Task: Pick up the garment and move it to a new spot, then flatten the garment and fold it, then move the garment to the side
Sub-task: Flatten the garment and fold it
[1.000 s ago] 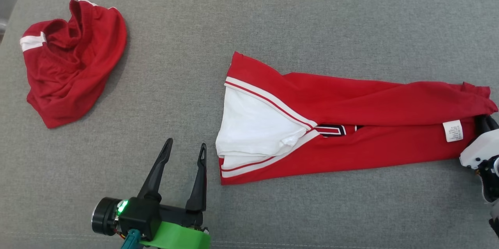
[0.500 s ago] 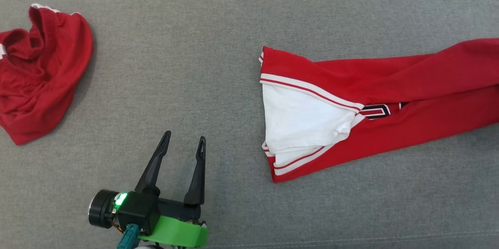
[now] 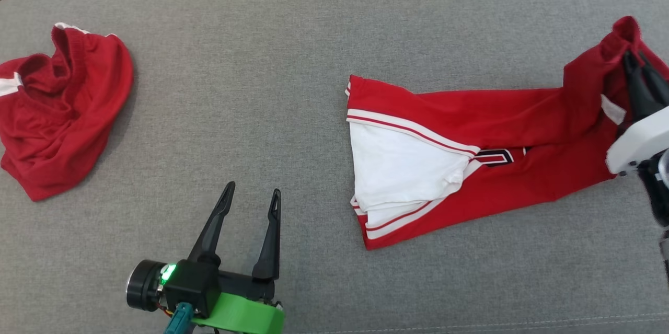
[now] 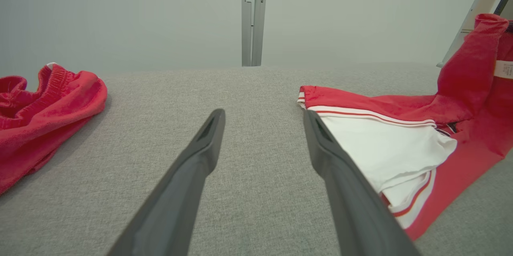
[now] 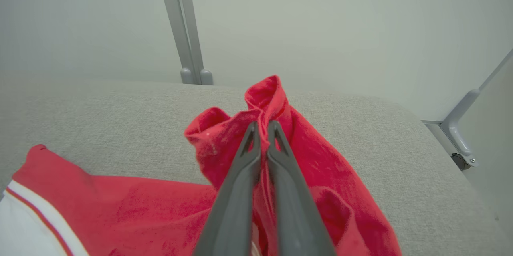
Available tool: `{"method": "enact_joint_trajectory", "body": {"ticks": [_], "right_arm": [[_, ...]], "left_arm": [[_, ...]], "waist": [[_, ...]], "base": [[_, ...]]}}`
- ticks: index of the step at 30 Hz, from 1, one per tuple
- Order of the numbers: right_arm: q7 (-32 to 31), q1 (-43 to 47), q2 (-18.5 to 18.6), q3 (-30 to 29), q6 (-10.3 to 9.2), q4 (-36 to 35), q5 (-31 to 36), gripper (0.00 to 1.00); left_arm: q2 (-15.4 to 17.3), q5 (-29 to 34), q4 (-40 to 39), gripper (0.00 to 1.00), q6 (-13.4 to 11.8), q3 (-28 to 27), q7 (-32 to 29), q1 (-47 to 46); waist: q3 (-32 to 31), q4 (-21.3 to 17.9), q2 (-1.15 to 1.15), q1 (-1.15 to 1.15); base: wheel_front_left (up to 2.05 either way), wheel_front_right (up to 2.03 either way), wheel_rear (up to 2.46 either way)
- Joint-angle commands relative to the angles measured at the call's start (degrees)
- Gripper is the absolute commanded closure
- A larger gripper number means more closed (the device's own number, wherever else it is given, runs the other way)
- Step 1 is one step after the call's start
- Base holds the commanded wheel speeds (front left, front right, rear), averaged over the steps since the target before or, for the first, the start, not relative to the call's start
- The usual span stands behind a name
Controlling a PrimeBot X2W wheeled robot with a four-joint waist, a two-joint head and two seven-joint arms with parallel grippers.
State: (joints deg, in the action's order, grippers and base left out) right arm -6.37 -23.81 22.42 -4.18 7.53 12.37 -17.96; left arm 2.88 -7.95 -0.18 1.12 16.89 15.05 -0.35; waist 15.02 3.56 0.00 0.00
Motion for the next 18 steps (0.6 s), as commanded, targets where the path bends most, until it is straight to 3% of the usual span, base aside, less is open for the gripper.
{"method": "enact_joint_trajectory", "body": {"ticks": [1, 4, 9, 13, 18], "right_arm": [[-1.0, 1.6, -1.8, -0.3, -0.09, -3.1, 1.3, 1.00], [-3.3, 4.1, -6.8, 0.0, -0.09, -9.6, 5.7, 1.00], [-5.0, 6.9, -13.7, 3.0, -0.09, -14.7, 11.1, 1.00], [-4.4, 8.0, -17.2, 5.6, -0.09, -14.2, 13.3, 1.00], [-3.9, 8.5, -19.0, 8.6, -0.09, -10.2, 14.1, 1.00]], "left_arm": [[0.0, -0.6, -0.2, 0.00, -0.3, 0.2, 0.2, 0.7], [0.0, -1.1, -0.2, 0.00, -0.6, 0.8, 0.2, 0.7], [0.0, -1.2, -0.1, 0.00, -0.8, 1.2, 0.2, 0.5], [0.0, -1.6, 0.2, 0.00, -0.7, 1.6, 0.2, 0.4], [0.0, -2.2, 0.5, 0.00, -1.0, 2.6, 0.2, 0.4]], "waist": [[-0.7, 1.1, 0.00, 0.00], [-1.1, 2.3, 0.00, 0.00], [-1.6, 4.3, 0.00, 0.00], [-1.7, 5.8, 0.00, 0.00], [-1.9, 7.6, 0.00, 0.00]], "base": [[0.00, 0.00, 0.00], [0.00, 0.00, 0.00], [0.00, 0.00, 0.00], [0.00, 0.00, 0.00], [0.00, 0.00, 0.00]]}}
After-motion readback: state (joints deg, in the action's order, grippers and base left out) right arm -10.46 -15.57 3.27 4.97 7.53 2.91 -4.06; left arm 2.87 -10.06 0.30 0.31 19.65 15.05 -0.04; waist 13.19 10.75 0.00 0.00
